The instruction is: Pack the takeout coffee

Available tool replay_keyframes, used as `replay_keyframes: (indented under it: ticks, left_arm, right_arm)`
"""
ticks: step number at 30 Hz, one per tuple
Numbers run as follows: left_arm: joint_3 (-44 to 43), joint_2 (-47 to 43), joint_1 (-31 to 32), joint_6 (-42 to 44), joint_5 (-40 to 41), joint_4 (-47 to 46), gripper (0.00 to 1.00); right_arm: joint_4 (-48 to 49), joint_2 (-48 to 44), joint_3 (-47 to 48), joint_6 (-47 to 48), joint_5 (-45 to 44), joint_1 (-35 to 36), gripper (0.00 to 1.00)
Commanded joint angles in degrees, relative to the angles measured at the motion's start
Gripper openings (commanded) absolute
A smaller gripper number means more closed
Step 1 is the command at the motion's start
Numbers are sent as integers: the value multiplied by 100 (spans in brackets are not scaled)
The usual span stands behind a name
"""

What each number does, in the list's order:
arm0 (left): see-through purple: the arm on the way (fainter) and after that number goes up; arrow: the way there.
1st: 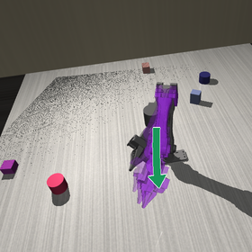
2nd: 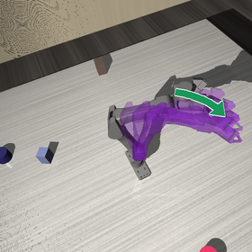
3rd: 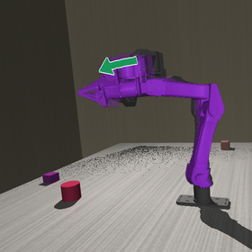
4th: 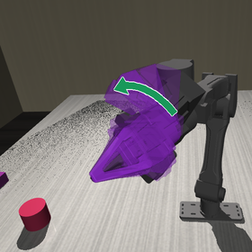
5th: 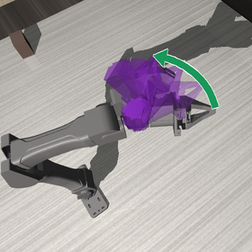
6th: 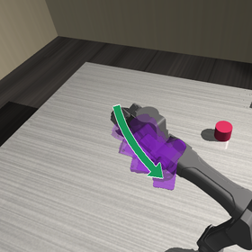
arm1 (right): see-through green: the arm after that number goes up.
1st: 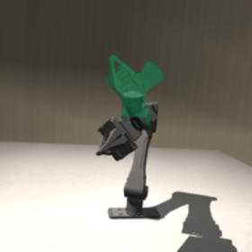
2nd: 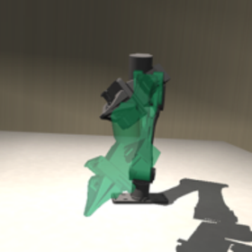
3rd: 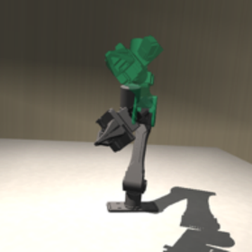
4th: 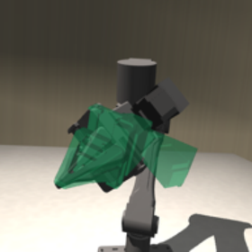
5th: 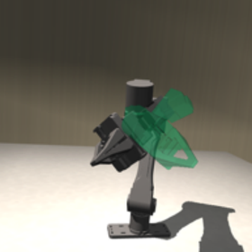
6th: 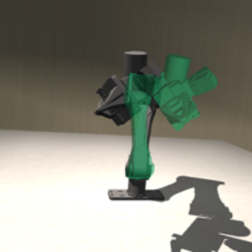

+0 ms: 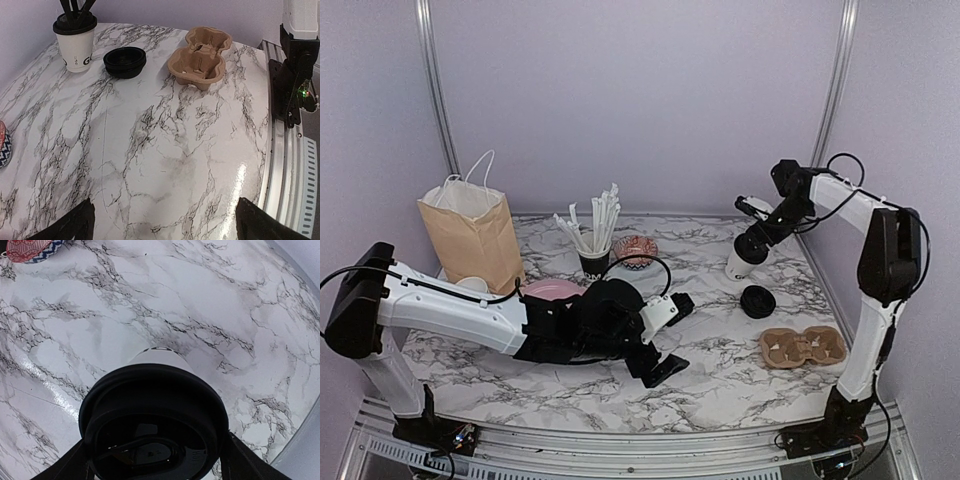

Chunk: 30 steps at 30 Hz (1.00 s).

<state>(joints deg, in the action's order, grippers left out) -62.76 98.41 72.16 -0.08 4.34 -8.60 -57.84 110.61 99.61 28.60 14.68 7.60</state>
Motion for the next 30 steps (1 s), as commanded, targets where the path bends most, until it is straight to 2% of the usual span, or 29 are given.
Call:
replay_keyframes:
  ticks: [1, 7, 13, 26, 28, 30]
  left_arm:
    - [54, -213, 33, -149, -138, 119, 99]
    - [79, -248, 68, -117, -161, 161, 99]
    - [21, -352, 122, -66, -61, 298, 99]
    - [2, -740, 132, -19, 645, 844, 99]
    - [-47, -818, 132, -48, 1014, 1066, 99]
    - [-261, -929, 132, -243, 1791, 1693, 99]
  right_arm:
    - [-59, 348, 488, -205, -224, -39, 60]
    - [-124, 698, 782, -223, -149, -37, 67]
    - [-157, 768, 1020, -289, -38, -34, 98]
    - [-16, 586, 934, -317, 94, -38, 99]
    - [-5, 532, 896, -318, 105, -32, 99]
    - [5, 396, 796, -334, 106, -37, 99]
